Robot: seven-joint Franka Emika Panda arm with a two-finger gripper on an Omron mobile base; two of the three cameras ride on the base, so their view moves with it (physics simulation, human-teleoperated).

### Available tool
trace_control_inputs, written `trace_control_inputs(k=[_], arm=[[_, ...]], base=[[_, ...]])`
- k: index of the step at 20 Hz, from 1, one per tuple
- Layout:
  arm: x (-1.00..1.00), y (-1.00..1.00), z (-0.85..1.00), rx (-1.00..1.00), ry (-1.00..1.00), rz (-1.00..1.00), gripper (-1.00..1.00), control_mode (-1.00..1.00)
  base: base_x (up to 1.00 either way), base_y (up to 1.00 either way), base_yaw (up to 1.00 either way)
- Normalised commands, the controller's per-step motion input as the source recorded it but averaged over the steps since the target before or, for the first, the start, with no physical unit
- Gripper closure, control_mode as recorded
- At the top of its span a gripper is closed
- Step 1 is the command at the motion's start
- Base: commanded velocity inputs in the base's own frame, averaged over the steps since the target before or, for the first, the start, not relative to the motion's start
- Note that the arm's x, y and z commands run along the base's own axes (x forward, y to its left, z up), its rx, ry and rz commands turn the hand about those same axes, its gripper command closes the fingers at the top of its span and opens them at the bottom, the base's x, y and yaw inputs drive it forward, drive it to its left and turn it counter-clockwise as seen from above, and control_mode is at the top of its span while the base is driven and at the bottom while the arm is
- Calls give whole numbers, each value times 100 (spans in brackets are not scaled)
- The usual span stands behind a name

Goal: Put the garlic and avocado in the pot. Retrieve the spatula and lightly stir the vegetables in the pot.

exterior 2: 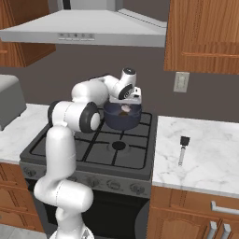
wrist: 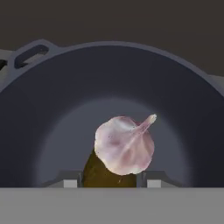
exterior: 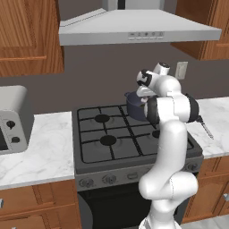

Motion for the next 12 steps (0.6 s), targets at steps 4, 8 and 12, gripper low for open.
trace_control_inputs(k=[4, 8, 12], arm=[[0, 0, 0, 0, 0, 0, -100, -100], [0, 0, 1, 0, 0, 0, -100, -100], [-20, 0, 20, 0, 0, 0, -100, -100]], base=[[0, 0, 0], [0, 0, 0], [0, 0, 0]])
